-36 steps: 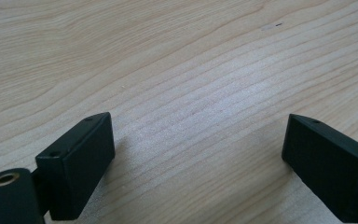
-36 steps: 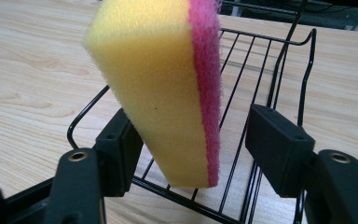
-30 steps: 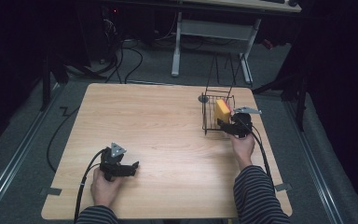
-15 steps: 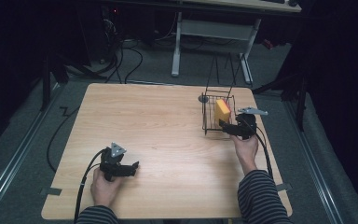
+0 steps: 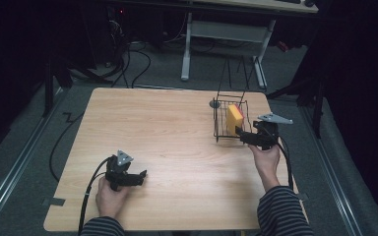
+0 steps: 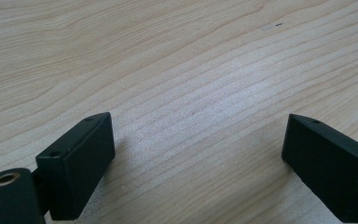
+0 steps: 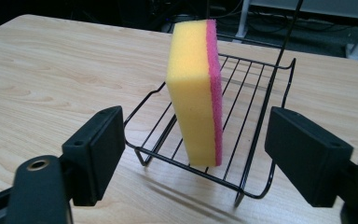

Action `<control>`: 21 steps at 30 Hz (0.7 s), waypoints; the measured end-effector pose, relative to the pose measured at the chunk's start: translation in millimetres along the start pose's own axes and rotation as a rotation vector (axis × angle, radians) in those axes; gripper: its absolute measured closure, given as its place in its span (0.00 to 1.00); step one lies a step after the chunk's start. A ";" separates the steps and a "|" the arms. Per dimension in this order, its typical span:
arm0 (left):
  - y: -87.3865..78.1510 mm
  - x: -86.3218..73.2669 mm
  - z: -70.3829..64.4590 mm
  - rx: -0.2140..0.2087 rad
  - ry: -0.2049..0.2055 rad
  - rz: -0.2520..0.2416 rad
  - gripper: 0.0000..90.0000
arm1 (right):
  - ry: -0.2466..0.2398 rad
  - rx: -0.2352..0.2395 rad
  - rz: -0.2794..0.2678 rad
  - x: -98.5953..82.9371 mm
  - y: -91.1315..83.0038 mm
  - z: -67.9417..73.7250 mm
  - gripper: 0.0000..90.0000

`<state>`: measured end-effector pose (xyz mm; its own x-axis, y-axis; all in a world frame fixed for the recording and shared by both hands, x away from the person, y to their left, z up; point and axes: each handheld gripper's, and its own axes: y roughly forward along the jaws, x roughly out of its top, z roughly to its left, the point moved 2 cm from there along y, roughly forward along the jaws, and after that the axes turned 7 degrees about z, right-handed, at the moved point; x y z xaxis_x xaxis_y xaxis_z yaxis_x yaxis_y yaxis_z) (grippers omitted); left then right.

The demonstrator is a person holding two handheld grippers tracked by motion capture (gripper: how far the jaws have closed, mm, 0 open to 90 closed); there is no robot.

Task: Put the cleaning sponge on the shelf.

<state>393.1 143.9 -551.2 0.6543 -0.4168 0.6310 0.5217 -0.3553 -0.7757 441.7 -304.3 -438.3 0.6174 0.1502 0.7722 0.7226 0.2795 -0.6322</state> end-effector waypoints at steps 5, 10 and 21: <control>0.0 0.0 0.0 0.000 0.000 0.000 0.11 | -0.008 0.011 -0.014 0.1 -9.1 3.4 0.25; 0.0 0.0 0.0 0.000 0.000 0.000 0.11 | -0.011 0.019 -0.033 1.1 -17.6 6.3 0.27; 0.0 0.0 0.0 -0.001 -0.001 -0.002 0.11 | -0.018 0.039 -0.061 0.6 -37.8 9.4 0.29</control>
<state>393.1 143.9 -551.3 0.6541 -0.4154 0.6322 0.5222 -0.3567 -0.7747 411.9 -305.9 -413.4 0.5669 0.1484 0.8103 0.7459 0.3251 -0.5814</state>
